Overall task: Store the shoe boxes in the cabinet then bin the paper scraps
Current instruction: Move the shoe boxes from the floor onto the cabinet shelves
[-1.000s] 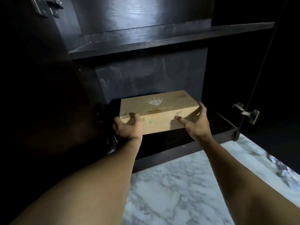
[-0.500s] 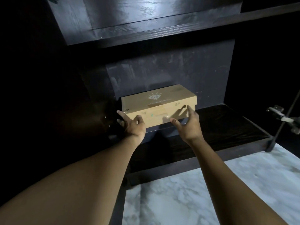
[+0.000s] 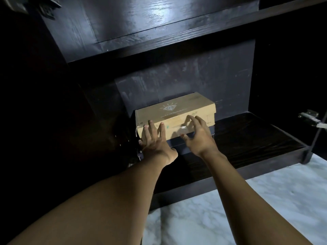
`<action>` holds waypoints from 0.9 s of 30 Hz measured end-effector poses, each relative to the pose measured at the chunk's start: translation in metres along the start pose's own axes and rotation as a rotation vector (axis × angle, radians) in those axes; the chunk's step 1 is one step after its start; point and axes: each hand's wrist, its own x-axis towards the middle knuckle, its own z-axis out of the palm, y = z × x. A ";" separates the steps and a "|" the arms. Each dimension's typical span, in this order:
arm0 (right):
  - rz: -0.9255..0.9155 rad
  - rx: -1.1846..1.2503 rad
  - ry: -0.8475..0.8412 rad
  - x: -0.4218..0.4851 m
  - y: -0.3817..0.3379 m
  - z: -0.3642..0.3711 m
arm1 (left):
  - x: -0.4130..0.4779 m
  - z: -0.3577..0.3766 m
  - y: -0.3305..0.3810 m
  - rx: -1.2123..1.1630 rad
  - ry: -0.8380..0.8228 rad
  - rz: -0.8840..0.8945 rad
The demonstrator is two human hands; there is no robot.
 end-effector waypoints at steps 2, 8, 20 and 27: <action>0.009 -0.020 -0.040 0.008 -0.004 0.009 | 0.009 -0.007 -0.007 -0.061 -0.067 -0.049; 0.014 -0.076 -0.059 0.019 -0.006 0.024 | 0.017 -0.013 -0.018 -0.049 -0.157 -0.074; 0.045 -0.178 0.086 -0.028 -0.015 -0.079 | -0.005 -0.050 0.020 -0.162 0.024 0.001; 0.150 -0.437 0.191 -0.104 -0.031 -0.168 | -0.068 -0.084 0.095 -0.427 -0.056 0.298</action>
